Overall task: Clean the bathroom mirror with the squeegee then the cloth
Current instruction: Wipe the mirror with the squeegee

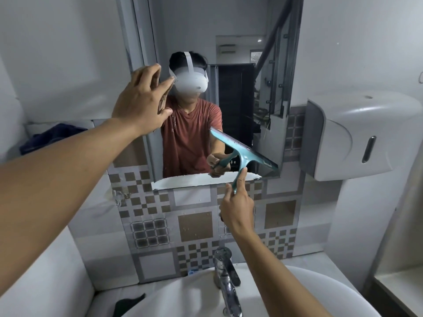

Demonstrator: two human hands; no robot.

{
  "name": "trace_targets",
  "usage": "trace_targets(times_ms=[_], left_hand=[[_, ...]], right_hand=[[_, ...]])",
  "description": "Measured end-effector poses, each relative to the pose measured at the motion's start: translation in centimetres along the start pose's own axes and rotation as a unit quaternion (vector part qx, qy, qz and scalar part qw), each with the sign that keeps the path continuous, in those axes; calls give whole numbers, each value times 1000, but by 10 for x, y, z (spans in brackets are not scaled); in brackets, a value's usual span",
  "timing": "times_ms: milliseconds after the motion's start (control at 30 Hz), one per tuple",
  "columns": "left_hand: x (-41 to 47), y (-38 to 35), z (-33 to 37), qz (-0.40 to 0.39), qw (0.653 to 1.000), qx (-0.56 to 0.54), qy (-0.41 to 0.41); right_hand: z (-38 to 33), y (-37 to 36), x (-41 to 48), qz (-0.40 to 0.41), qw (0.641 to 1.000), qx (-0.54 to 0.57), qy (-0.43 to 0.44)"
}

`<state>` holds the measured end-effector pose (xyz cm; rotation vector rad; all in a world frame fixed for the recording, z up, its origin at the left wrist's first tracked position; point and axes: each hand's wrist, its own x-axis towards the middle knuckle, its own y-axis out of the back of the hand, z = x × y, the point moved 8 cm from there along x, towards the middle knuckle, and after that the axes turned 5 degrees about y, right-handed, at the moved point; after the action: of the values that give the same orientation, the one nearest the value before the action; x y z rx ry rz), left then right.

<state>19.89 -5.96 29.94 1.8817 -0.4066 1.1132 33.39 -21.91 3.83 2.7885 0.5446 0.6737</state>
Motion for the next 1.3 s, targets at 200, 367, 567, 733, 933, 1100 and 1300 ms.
trace_targets(times_ms=[200, 367, 567, 733, 933, 1100, 1300], left_hand=[[0, -1, 0, 3, 1000, -1, 1], [2, 1, -3, 1, 1000, 9, -7], [4, -1, -6, 13, 1000, 23, -16], [7, 0, -8, 18, 1000, 20, -15], [9, 3, -18, 9, 999, 37, -18], [9, 4, -23, 6, 999, 46, -14], [9, 5, -25, 7, 999, 44, -8]], right_hand=[[-3, -27, -15, -12, 997, 70, -35], [-9, -32, -14, -12, 993, 112, -19], [-12, -36, -18, -2, 991, 136, -10], [-23, -63, -34, -24, 990, 139, 2], [-30, -100, -47, -35, 987, 156, 10], [-37, -111, -51, -20, 985, 170, 1], [-48, -129, -56, -57, 982, 178, 23]])
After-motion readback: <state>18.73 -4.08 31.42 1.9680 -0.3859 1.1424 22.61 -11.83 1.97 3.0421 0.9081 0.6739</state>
